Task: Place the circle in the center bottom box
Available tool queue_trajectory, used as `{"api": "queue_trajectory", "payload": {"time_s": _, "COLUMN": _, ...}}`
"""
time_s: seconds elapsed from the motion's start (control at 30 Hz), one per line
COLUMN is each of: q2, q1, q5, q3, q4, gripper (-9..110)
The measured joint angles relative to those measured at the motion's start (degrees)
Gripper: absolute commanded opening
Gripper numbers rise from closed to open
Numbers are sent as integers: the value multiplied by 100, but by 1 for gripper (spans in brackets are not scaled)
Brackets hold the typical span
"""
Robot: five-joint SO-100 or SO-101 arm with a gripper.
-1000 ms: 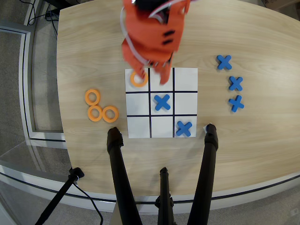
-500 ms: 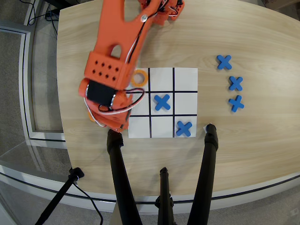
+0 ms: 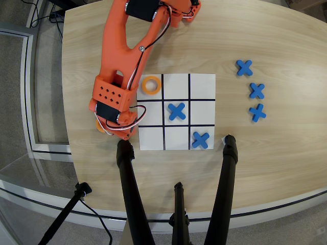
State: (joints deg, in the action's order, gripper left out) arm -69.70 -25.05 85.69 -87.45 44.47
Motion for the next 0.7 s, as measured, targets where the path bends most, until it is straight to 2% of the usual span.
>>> {"api": "queue_trajectory", "payload": {"time_s": 0.7, "q2": 589, "q1": -114, "q5": 44, "q3": 18, "q4": -369, "gripper": 16}}
